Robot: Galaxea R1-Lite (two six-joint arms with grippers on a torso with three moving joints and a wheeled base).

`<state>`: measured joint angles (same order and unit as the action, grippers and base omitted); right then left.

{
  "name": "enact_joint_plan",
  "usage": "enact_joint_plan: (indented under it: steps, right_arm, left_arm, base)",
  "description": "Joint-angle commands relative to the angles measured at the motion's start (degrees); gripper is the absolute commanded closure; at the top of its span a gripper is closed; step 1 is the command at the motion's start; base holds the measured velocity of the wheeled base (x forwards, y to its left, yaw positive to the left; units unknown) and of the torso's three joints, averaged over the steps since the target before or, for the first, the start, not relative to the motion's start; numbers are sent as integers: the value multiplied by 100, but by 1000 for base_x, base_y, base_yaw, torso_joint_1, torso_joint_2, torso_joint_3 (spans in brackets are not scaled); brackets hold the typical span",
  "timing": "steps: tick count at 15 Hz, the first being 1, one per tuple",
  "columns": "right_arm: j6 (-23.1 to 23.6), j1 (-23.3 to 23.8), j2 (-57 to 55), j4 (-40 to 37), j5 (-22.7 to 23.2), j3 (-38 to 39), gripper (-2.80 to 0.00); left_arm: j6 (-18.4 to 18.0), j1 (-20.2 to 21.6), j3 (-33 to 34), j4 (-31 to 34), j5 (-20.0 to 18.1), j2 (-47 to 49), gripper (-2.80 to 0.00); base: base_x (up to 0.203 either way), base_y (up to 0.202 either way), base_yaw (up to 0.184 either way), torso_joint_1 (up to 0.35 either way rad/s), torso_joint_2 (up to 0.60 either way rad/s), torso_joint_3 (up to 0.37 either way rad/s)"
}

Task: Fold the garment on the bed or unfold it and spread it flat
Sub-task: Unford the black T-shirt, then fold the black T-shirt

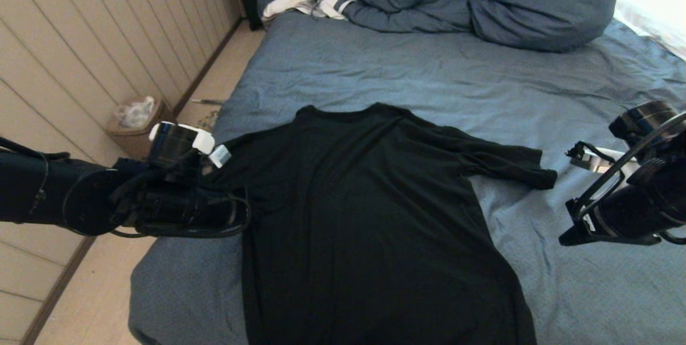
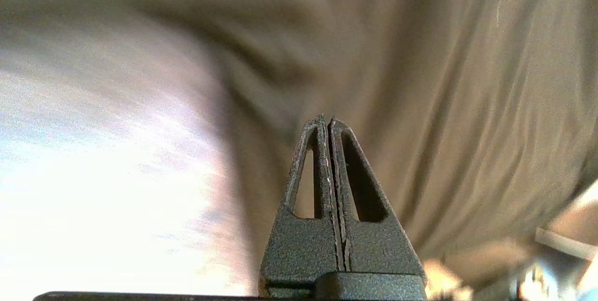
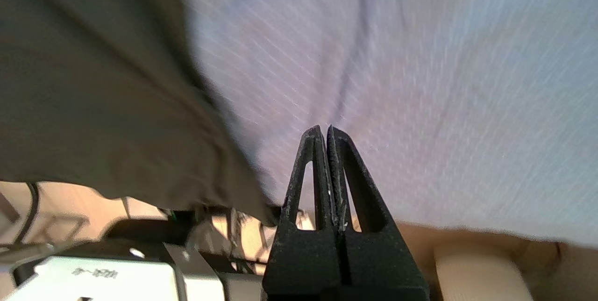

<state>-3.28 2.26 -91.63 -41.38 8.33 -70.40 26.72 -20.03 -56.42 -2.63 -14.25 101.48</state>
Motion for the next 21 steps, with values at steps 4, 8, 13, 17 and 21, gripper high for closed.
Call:
enact_joint_plan:
  steps: [4, 8, 13, 17, 21]
  right_arm:
    - [-198, -61, 62, -36, 37, -679, 0]
    - [-534, -385, 69, -29, 37, -942, 0]
    - [-602, -608, 904, -38, 41, -1164, 0]
    - [-715, -756, 2237, -54, 25, -991, 0]
    - [-762, -754, 3721, -52, -32, -359, 0]
  left_arm:
    - [-234, 1494, -557, 23, -30, -48, 0]
    - [-419, 1787, -581, 19, -113, 4, 0]
    - [-485, 1984, -738, 465, -113, -1231, 0]
    - [-868, 2003, -854, 1577, -108, -2849, 0]
    - [-1297, 2010, -805, 2798, -83, -4492, 0]
  base:
    - [0, 0, 0, 0, 0, 0]
    - [0, 0, 0, 0, 0, 0]
    - [0, 0, 0, 0, 0, 0]
    - [0, 0, 0, 0, 0, 0]
    - [0, 0, 0, 0, 0, 0]
